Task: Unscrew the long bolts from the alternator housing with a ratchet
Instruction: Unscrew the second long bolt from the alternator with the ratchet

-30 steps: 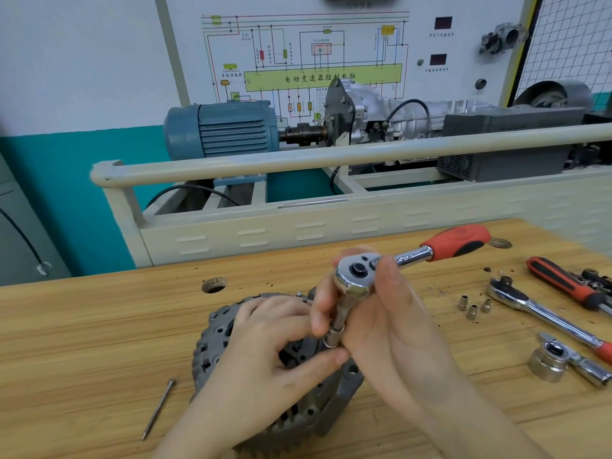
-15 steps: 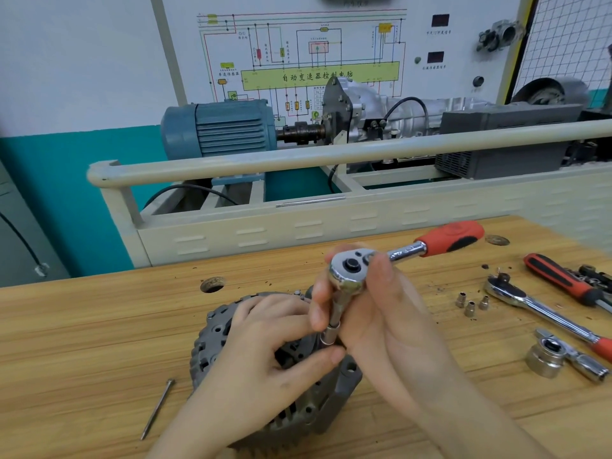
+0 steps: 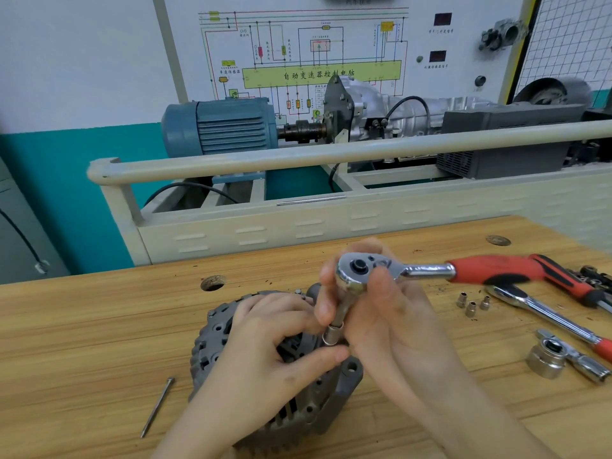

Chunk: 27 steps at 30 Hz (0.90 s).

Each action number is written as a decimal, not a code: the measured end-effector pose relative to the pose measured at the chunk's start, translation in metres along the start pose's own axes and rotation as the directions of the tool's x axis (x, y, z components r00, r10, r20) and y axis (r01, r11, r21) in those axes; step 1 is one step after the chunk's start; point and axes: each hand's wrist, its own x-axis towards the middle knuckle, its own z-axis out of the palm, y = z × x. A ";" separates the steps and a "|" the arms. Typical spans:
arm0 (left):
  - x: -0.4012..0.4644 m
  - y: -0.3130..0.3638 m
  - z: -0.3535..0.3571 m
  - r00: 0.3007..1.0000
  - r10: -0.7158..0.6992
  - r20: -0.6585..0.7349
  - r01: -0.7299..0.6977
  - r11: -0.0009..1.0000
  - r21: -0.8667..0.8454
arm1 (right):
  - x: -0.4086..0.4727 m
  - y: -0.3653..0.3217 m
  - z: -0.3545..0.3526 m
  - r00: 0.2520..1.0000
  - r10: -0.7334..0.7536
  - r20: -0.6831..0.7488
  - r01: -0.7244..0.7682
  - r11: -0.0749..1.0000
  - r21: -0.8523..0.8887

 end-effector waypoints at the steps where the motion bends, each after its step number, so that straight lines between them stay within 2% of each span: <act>1: 0.000 0.000 -0.001 1.000 0.007 0.006 -0.007 1.000 -0.014 | 0.000 0.000 0.000 1.000 0.002 0.010 -0.002 1.000 -0.013; 9: 0.000 -0.004 -0.004 0.995 0.035 0.090 -0.031 0.998 -0.051 | 0.001 0.000 -0.001 0.999 0.042 0.029 -0.041 0.999 -0.033; 21: 0.000 -0.001 -0.001 1.000 -0.002 0.013 0.002 1.000 -0.012 | -0.001 0.000 0.000 1.000 0.001 -0.022 -0.002 0.999 -0.043; 27: -0.001 -0.004 -0.001 1.000 0.018 0.025 -0.016 0.997 -0.070 | -0.001 -0.001 0.004 0.999 0.031 0.031 -0.028 0.996 -0.082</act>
